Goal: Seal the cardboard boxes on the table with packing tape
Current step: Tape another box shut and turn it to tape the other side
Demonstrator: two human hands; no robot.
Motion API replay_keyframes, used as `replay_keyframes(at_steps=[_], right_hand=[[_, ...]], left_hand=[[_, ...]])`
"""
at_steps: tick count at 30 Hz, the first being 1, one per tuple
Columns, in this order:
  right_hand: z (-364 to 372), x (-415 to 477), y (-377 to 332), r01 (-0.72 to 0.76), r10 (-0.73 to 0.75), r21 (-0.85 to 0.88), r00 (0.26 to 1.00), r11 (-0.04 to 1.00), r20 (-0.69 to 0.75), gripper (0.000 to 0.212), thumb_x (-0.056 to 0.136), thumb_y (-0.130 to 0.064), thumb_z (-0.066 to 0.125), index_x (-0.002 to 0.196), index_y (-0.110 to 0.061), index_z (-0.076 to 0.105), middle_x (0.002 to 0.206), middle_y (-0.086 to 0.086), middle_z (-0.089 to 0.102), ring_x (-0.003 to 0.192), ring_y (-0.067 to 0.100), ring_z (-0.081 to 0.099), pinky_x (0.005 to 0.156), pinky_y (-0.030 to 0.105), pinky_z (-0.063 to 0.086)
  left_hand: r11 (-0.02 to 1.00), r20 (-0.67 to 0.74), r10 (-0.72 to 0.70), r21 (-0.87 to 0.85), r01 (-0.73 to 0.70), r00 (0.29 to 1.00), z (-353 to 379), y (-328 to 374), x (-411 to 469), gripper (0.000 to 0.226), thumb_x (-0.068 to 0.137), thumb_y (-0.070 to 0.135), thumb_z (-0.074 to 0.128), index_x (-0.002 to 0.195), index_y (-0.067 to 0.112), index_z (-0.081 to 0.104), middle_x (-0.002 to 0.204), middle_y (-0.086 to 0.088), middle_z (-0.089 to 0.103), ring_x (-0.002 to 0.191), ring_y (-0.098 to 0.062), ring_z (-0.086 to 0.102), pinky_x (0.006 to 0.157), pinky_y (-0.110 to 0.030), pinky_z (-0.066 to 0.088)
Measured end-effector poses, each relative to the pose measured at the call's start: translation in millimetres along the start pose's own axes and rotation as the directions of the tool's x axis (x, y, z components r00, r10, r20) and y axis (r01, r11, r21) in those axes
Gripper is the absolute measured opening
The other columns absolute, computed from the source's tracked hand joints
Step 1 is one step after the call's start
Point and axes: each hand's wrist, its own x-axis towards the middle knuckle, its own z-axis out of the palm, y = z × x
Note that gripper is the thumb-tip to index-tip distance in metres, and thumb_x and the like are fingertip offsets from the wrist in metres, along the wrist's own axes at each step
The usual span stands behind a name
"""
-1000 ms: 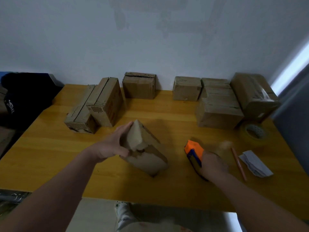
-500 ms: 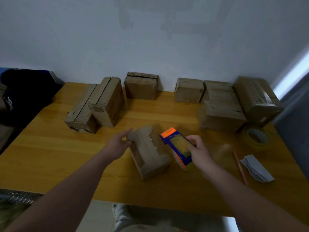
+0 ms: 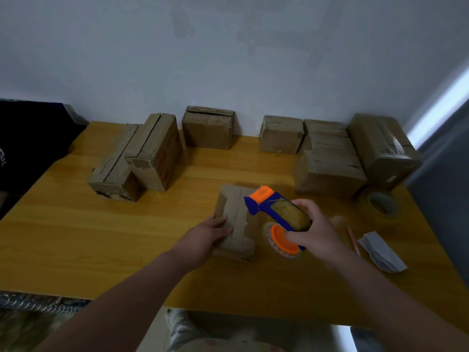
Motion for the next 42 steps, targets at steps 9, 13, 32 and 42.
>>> replay_keyframes(at_steps=[9, 13, 32, 42], right_hand=[[-4.5, -10.3, -15.1, 0.133, -0.147, 0.094, 0.975, 0.987, 0.166, 0.071, 0.055, -0.011, 0.071, 0.118, -0.032, 0.047, 0.112, -0.002, 0.055, 0.083, -0.001, 0.063, 0.060, 0.017, 0.051], [-1.9, -12.4, -17.4, 0.139, -0.164, 0.118, 0.957, 0.983, 0.240, 0.071, 0.056, -0.010, 0.073, 0.118, -0.033, 0.047, 0.115, -0.002, 0.053, 0.085, 0.003, 0.065, 0.062, 0.020, 0.052], [0.3, -20.3, -21.0, 0.131, -0.168, 0.133, 0.931, 0.982, 0.325, 0.069, 0.051, -0.024, 0.077, 0.111, -0.047, 0.051, 0.123, -0.004, 0.050, 0.101, 0.016, 0.063, 0.065, 0.029, 0.058], [-18.3, -31.0, -24.1, 0.275, -0.165, -0.235, 0.902, 0.932, 0.399, 0.075, 0.067, -0.022, 0.080, 0.123, -0.054, 0.041, 0.118, -0.012, 0.052, 0.093, 0.008, 0.062, 0.073, 0.028, 0.059]], left_hand=[[0.048, 0.245, -0.548, -0.946, 0.322, 0.800, -38.9, 30.1, 6.0, 0.041, 0.094, 0.039, 0.056, 0.114, 0.003, 0.062, 0.093, -0.010, 0.064, 0.081, -0.023, 0.062, 0.069, -0.035, 0.054], [-0.128, 0.470, -0.311, -0.882, 0.453, 0.826, -51.6, 35.8, 1.7, 0.036, 0.094, 0.040, 0.054, 0.091, 0.005, 0.063, 0.076, -0.008, 0.063, 0.071, -0.018, 0.059, 0.062, -0.029, 0.052], [-0.233, 0.405, -0.277, -0.908, 0.348, 0.871, -43.6, 35.9, -8.7, 0.032, 0.098, 0.037, 0.047, 0.085, 0.012, 0.061, 0.072, -0.006, 0.058, 0.061, -0.014, 0.057, 0.055, -0.025, 0.050], [0.183, 0.188, -0.582, -0.918, 0.352, 0.791, -39.3, 12.5, -17.1, 0.013, 0.091, 0.011, 0.062, 0.088, -0.001, 0.065, 0.063, -0.007, 0.060, 0.053, -0.014, 0.050, 0.048, -0.021, 0.047]])
